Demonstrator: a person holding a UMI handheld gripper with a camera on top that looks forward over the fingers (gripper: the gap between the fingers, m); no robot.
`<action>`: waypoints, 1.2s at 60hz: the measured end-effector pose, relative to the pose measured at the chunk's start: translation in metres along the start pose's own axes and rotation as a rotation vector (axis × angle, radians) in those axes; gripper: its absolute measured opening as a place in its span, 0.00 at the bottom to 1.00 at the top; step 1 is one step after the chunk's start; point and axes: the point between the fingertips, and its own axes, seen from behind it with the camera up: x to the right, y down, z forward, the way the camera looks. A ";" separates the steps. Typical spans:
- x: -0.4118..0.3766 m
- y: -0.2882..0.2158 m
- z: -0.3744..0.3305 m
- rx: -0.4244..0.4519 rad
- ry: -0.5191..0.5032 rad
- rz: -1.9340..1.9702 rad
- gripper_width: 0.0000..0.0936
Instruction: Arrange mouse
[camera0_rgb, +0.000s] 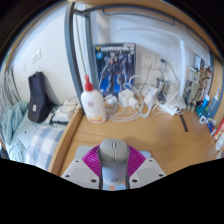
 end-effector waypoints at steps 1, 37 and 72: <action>-0.002 0.008 0.004 -0.014 0.001 -0.005 0.32; -0.008 0.079 0.017 -0.162 0.046 -0.001 0.90; 0.121 -0.078 -0.191 0.107 0.146 0.070 0.90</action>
